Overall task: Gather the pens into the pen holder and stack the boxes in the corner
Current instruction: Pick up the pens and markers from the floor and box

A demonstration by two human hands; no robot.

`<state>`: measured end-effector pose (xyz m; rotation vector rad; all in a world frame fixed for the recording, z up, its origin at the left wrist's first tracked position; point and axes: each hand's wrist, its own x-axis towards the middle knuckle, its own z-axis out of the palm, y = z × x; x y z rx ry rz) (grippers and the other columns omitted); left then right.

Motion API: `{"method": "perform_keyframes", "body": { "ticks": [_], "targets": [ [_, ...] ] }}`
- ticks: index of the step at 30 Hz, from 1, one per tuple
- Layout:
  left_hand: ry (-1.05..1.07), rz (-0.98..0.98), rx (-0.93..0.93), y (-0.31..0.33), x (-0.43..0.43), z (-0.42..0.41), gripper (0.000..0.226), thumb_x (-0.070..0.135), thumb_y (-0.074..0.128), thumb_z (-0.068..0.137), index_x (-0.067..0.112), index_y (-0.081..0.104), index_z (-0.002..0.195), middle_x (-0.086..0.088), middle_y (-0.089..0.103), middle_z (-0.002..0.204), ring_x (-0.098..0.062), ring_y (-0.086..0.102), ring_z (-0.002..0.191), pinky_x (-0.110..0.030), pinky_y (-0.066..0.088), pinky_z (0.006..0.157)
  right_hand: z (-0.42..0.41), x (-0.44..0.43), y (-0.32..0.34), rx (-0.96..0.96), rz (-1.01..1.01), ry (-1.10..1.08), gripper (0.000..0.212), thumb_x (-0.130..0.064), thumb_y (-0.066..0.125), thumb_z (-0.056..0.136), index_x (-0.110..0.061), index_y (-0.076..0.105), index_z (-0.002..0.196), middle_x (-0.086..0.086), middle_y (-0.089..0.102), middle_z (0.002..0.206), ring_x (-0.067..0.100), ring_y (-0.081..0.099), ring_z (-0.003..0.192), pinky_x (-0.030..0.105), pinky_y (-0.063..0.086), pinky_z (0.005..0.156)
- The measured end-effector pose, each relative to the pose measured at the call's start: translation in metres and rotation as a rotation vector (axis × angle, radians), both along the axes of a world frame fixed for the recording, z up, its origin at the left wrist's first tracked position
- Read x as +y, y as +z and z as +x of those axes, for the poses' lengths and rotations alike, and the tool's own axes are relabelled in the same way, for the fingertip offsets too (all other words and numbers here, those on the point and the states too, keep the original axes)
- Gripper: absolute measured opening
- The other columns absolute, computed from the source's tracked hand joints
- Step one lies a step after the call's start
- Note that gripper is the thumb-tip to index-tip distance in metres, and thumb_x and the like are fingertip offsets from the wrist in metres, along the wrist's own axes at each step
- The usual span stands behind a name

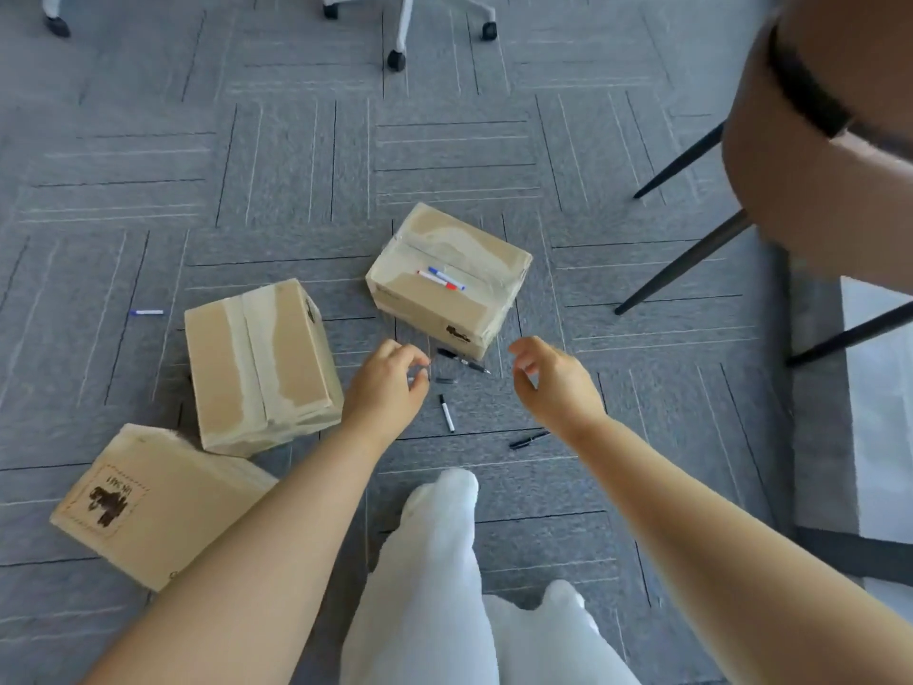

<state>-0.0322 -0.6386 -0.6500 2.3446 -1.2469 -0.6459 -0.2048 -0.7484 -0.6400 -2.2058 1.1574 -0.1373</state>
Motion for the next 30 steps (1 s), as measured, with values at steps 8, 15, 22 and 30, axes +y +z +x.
{"method": "perform_keyframes", "body": {
  "ticks": [8, 15, 22, 30],
  "targets": [
    [0.01, 0.245, -0.001, -0.226, -0.016, 0.032, 0.022, 0.021, 0.05, 0.093, 0.015, 0.063, 0.11, -0.008, 0.05, 0.122, -0.027, 0.059, 0.099, -0.038, 0.049, 0.082, 0.003, -0.033, -0.219, 0.168, 0.044, 0.06, 0.037, -0.01, 0.044, 0.091, -0.014, 0.048, 0.127, 0.01, 0.062, 0.118, 0.032, 0.062, 0.099, 0.039, 0.053, 0.076],
    [0.084, 0.592, 0.101, -0.375, -0.005, 0.046, 0.042, 0.027, 0.039, 0.098, 0.018, 0.042, 0.139, -0.019, 0.03, 0.146, -0.035, 0.047, 0.12, -0.034, 0.041, 0.098, -0.017, -0.04, -0.344, 0.518, 0.144, 0.13, 0.065, 0.005, 0.043, 0.088, -0.025, 0.026, 0.143, 0.004, 0.039, 0.146, 0.031, 0.054, 0.117, 0.039, 0.05, 0.081],
    [0.046, 0.725, 0.108, -0.421, -0.01, 0.046, 0.053, 0.035, 0.031, 0.099, 0.022, 0.019, 0.149, -0.021, 0.016, 0.155, -0.039, 0.033, 0.134, -0.038, 0.038, 0.104, -0.03, -0.056, -0.385, 0.752, 0.142, 0.147, 0.072, 0.015, 0.045, 0.083, -0.015, 0.023, 0.144, 0.007, 0.02, 0.154, 0.035, 0.055, 0.114, 0.04, 0.054, 0.083],
    [0.197, 0.632, 0.059, -0.438, -0.013, 0.038, 0.045, 0.018, 0.045, 0.096, 0.002, 0.04, 0.138, -0.017, 0.021, 0.147, -0.033, 0.045, 0.12, -0.031, 0.037, 0.105, -0.043, -0.043, -0.42, 0.792, 0.122, 0.176, 0.059, 0.005, 0.059, 0.081, -0.011, 0.036, 0.132, 0.012, 0.043, 0.135, 0.029, 0.044, 0.121, 0.039, 0.052, 0.09]
  ]
}}
